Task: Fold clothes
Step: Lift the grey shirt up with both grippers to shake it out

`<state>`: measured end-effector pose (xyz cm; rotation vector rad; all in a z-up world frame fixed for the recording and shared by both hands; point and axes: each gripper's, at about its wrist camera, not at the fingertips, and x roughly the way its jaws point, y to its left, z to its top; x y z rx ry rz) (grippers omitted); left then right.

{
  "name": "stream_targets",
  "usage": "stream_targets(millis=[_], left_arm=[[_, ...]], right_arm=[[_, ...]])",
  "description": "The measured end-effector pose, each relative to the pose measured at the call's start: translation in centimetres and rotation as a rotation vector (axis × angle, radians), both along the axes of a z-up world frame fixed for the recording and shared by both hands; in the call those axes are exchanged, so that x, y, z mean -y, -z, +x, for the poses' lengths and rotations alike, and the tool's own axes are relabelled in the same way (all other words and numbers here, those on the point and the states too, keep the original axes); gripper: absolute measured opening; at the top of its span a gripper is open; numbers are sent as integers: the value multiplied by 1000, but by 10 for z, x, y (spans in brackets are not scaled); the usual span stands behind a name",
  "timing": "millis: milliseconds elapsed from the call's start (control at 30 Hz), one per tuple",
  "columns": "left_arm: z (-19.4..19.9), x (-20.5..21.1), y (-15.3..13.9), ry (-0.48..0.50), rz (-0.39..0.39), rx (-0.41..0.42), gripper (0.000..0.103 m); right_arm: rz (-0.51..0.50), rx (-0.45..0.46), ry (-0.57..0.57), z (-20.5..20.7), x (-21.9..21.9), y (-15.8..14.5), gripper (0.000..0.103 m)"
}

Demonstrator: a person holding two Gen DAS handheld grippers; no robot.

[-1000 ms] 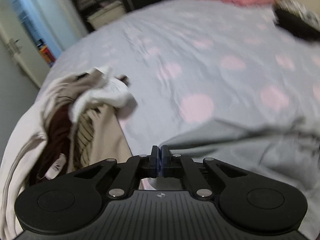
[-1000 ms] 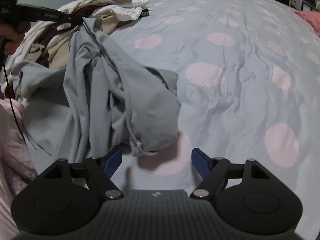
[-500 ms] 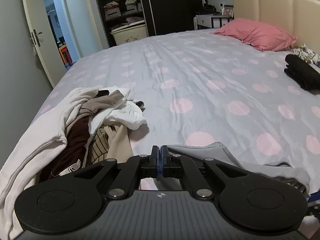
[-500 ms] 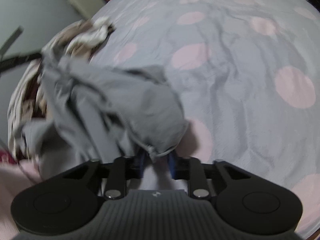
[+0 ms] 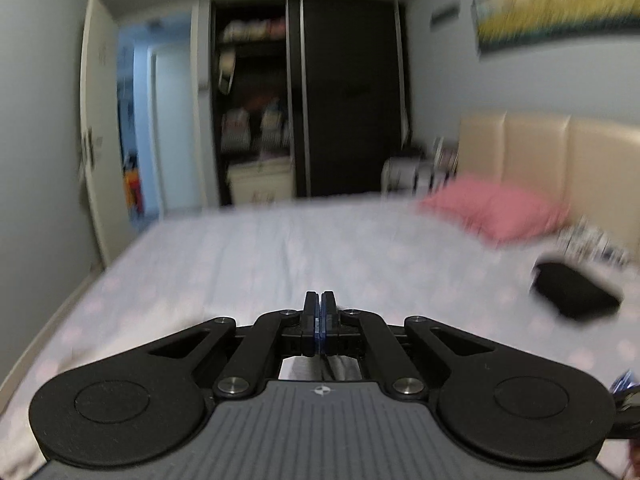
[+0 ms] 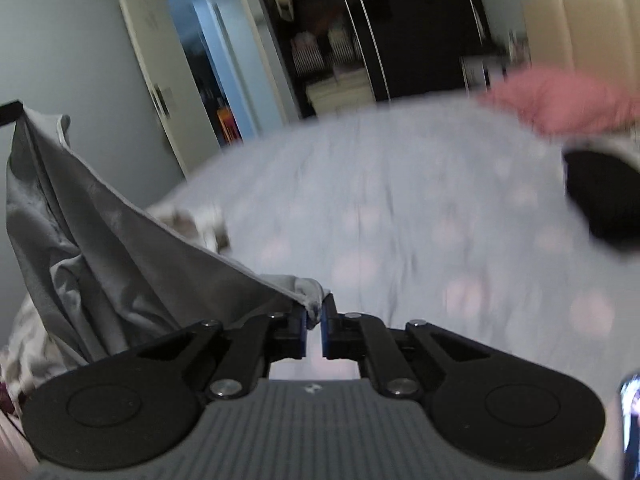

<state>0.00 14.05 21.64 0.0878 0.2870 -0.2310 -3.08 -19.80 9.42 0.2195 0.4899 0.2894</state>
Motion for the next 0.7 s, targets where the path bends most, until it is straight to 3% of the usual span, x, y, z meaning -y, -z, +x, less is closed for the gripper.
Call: stream_targets(millis=[233,400,467,533,700], left_arm=[[-64,18,-107,97,-68,300,0],[-103,18,-153,81,-110,478,0],[-110,14,-164,90,-136,492,0],[-110,15,-166,75,-121,492,0],[-75,35,-129,109,-53,298,0]], right_arm=[[-59,268,-12,-26,36,-122,8],[-113,375,-21,-43,57,-185,8],[-187,386,-47,-46,53,-201,8],[-260,340,-65,-40,47,-203,8],[-369,174,-48,1,48,-149,8]])
